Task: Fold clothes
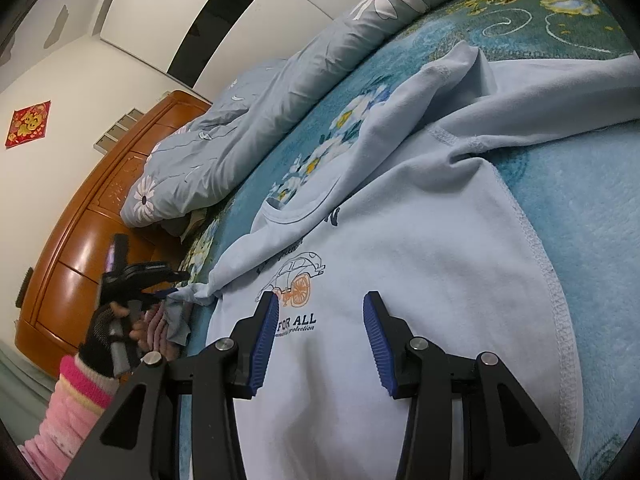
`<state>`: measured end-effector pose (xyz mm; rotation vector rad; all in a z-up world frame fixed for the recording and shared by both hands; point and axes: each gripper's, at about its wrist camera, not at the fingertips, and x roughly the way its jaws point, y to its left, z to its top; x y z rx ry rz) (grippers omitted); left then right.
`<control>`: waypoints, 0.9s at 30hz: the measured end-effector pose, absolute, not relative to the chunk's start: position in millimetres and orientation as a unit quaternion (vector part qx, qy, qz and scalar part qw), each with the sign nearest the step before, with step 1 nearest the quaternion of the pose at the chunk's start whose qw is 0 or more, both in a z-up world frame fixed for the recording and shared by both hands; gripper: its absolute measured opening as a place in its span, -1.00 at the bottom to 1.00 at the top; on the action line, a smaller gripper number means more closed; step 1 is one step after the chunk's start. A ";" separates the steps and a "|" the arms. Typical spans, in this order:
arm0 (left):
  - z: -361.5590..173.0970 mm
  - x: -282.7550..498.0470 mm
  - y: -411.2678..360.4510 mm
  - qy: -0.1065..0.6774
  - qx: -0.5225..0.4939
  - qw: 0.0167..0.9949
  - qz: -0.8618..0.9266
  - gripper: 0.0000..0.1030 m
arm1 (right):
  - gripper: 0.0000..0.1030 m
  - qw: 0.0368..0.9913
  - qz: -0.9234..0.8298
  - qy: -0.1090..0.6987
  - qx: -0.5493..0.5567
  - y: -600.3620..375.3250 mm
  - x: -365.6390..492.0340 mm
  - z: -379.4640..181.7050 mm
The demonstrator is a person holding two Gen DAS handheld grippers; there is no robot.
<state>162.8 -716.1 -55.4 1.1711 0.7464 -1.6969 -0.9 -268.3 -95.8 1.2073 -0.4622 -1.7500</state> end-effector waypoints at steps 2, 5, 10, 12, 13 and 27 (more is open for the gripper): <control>-61.5 165.9 -721.8 0.337 0.471 0.456 -0.675 0.02 | -0.12 0.465 -0.712 -0.188 0.492 -268.0 -1.4 -96.0; -70.9 169.9 -730.8 0.385 0.458 0.446 -0.666 -0.27 | -0.12 0.466 -0.711 -0.189 0.493 -267.4 -1.8 -96.2; -71.3 177.2 -731.7 0.409 0.433 0.440 -0.672 -0.71 | -0.12 0.466 -0.710 -0.190 0.493 -267.2 -2.2 -96.3; -50.3 179.1 -727.4 0.414 0.383 0.410 -0.717 -0.72 | -0.12 0.467 -0.709 -0.190 0.493 -267.4 -2.3 -96.5; -37.2 180.0 -724.7 0.416 0.351 0.390 -0.742 -0.72 | -0.12 0.467 -0.710 -0.190 0.493 -267.5 -2.3 -96.6; -74.2 278.9 -645.7 0.447 0.294 0.305 -0.788 -0.69 | -0.12 0.469 -0.709 -0.189 0.491 -267.1 -3.0 -96.6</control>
